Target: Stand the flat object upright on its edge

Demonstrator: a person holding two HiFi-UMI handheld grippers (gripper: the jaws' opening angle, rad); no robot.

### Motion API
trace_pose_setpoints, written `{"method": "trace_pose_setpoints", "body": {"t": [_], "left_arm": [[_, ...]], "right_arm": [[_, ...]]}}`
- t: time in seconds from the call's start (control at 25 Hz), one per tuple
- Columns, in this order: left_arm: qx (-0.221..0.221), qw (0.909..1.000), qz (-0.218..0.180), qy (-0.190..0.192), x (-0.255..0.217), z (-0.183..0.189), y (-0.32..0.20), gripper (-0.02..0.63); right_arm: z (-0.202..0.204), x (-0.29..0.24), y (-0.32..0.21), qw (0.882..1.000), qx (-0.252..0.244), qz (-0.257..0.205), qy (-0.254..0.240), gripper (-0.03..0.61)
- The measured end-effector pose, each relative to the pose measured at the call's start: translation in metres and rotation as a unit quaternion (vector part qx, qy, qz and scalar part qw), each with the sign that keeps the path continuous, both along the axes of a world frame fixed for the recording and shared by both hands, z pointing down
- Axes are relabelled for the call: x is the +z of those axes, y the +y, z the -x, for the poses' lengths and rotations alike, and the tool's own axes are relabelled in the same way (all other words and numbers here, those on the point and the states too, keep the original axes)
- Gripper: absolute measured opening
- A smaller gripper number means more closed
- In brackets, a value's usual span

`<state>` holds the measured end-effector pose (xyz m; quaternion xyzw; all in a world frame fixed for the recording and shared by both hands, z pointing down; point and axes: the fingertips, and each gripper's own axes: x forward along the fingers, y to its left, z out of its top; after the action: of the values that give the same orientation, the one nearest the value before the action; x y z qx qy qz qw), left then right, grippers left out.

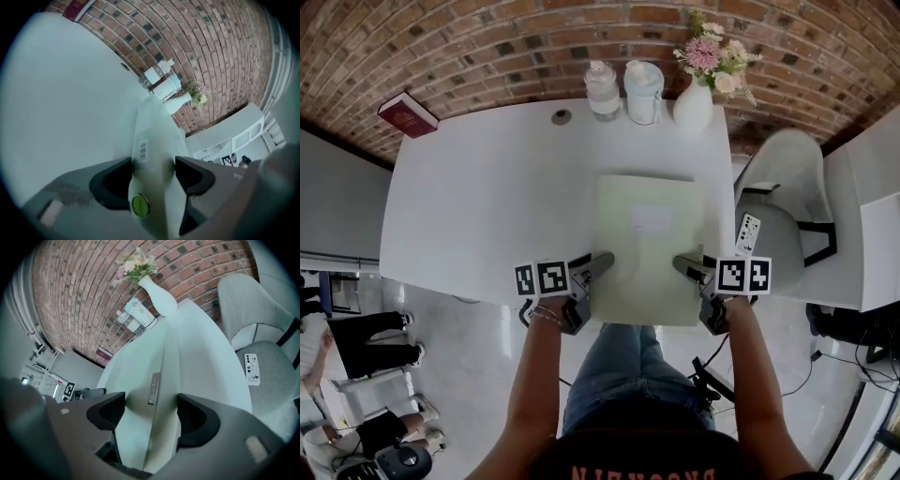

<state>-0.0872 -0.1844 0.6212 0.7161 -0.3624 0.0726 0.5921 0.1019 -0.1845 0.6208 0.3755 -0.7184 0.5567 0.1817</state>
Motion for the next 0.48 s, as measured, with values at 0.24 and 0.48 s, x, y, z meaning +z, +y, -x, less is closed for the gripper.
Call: {"method": "trace_pose_setpoints", "body": {"t": [0.24,0.48], "left_arm": [[-0.003,0.9999,-0.014,0.002,-0.018,0.0,0.0,0.301],[-0.004,0.9996,-0.029,0.0,-0.035,0.003,-0.002,0.301]], "right_arm": [[0.0,-0.02,-0.001,1.0,-0.001,-0.015,0.006,0.35],[0.003,-0.037,-0.003,1.0,-0.004,-0.027,0.007,0.348]]}}
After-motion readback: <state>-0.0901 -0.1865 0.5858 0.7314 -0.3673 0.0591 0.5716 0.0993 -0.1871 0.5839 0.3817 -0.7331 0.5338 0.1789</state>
